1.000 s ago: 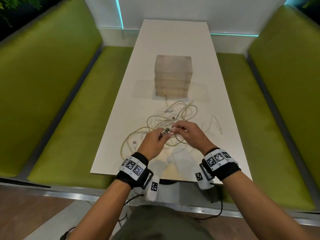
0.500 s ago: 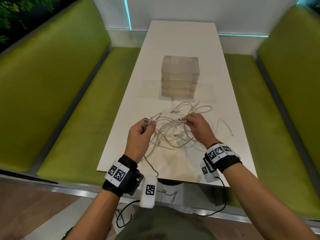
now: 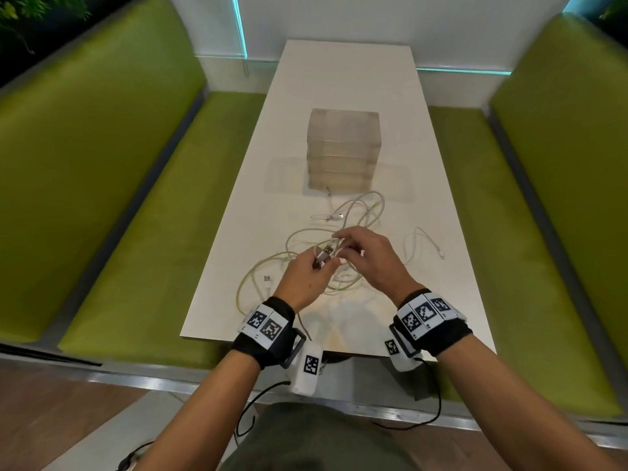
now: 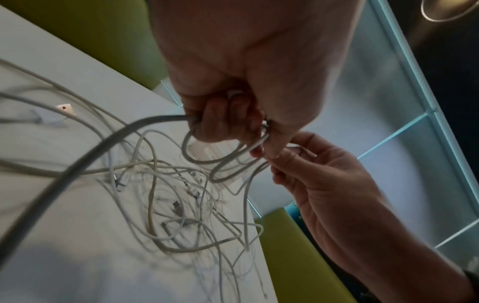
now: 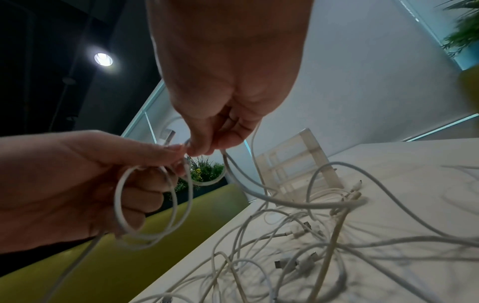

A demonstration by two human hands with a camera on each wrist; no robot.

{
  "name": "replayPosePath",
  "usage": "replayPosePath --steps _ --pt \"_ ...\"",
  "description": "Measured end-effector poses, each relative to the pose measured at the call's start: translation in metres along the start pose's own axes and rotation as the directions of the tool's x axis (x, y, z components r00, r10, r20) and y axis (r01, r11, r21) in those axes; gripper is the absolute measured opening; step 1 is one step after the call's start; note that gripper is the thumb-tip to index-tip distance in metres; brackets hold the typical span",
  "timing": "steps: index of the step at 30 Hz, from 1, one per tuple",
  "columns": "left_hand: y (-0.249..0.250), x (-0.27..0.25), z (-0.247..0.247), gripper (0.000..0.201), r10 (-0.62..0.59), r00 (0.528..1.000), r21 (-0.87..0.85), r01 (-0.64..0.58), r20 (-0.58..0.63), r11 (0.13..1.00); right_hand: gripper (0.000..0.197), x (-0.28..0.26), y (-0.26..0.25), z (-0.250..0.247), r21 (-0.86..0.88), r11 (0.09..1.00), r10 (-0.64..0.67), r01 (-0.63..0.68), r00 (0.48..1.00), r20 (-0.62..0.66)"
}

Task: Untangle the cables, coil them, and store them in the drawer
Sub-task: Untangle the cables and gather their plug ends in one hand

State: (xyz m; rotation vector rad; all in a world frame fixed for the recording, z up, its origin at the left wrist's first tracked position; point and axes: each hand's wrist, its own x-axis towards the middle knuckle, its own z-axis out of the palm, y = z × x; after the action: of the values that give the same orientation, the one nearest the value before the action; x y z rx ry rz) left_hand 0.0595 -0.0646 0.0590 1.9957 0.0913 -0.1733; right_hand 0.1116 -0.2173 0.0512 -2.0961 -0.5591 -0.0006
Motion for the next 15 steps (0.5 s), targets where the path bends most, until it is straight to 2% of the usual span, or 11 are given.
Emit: replayPosePath --steps 4,7,9,12,15 --pt "0.003 -0.004 0.001 0.025 0.087 0.996 0.007 -0.087 -0.015 0.996 0.029 -0.004 -0.004 -0.002 0.074 0.996 0.040 -0.041 0.999 0.020" --pt "0.010 -0.008 -0.003 0.029 0.101 0.995 0.003 -0.100 -0.012 0.995 0.040 -0.001 0.008 0.003 -0.081 0.993 0.095 -0.088 0.992 0.086" --pt "0.016 -0.011 -0.008 0.030 0.126 0.992 -0.065 -0.128 -0.032 0.990 0.043 0.000 0.025 0.004 -0.197 0.971 0.158 -0.135 0.982 0.108" --pt "0.025 -0.017 -0.019 0.032 0.178 0.978 -0.189 -0.196 -0.108 0.962 0.026 -0.001 0.042 0.003 -0.251 0.958 0.162 -0.142 0.985 0.061" --pt "0.025 -0.020 -0.026 0.032 0.215 0.967 -0.208 -0.240 -0.133 0.948 0.015 0.002 0.046 -0.001 -0.278 0.953 0.138 -0.120 0.989 0.045"
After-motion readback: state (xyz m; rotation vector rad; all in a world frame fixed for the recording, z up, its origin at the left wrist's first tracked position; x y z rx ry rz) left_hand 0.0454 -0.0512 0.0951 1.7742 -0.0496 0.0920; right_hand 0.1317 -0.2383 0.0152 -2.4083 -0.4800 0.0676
